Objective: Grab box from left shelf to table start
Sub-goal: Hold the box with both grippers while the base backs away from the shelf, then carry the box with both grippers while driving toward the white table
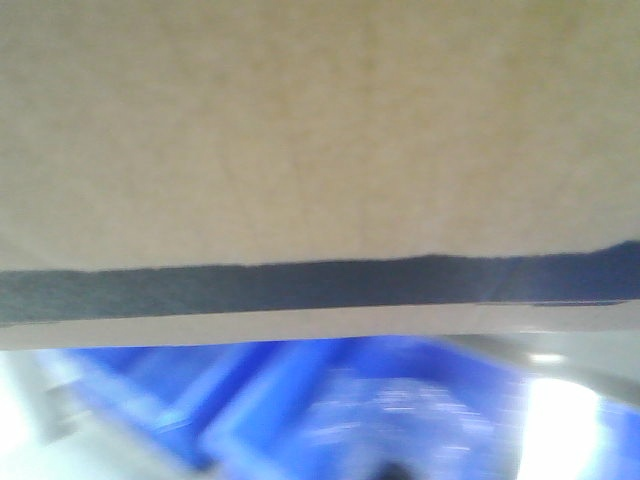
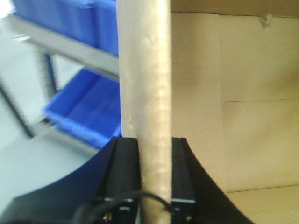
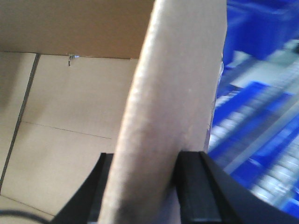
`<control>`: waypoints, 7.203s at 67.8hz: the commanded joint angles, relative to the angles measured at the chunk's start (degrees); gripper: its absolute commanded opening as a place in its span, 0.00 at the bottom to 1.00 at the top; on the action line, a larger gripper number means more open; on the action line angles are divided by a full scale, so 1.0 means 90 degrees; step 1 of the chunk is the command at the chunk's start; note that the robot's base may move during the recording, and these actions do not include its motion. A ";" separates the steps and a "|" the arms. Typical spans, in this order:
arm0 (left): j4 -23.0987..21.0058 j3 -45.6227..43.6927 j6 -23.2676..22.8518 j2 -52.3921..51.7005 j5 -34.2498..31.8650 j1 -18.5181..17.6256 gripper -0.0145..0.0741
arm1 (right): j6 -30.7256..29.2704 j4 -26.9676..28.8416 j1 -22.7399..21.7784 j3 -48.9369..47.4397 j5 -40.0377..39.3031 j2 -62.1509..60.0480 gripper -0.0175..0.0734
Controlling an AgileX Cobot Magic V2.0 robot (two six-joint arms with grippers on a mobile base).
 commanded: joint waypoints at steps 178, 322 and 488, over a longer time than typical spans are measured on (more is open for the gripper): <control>-0.0137 -0.0227 0.0027 0.0042 -0.0988 -0.0040 0.05 | -0.0112 -0.0046 -0.0031 -0.0186 -0.1068 0.0090 0.26; -0.0137 -0.0227 0.0027 0.0096 -0.0988 -0.0040 0.05 | -0.0112 -0.0046 -0.0031 -0.0186 -0.1041 0.0097 0.26; -0.0137 -0.0227 0.0027 0.0096 -0.0988 -0.0040 0.05 | -0.0112 -0.0046 -0.0031 -0.0186 -0.1041 0.0097 0.26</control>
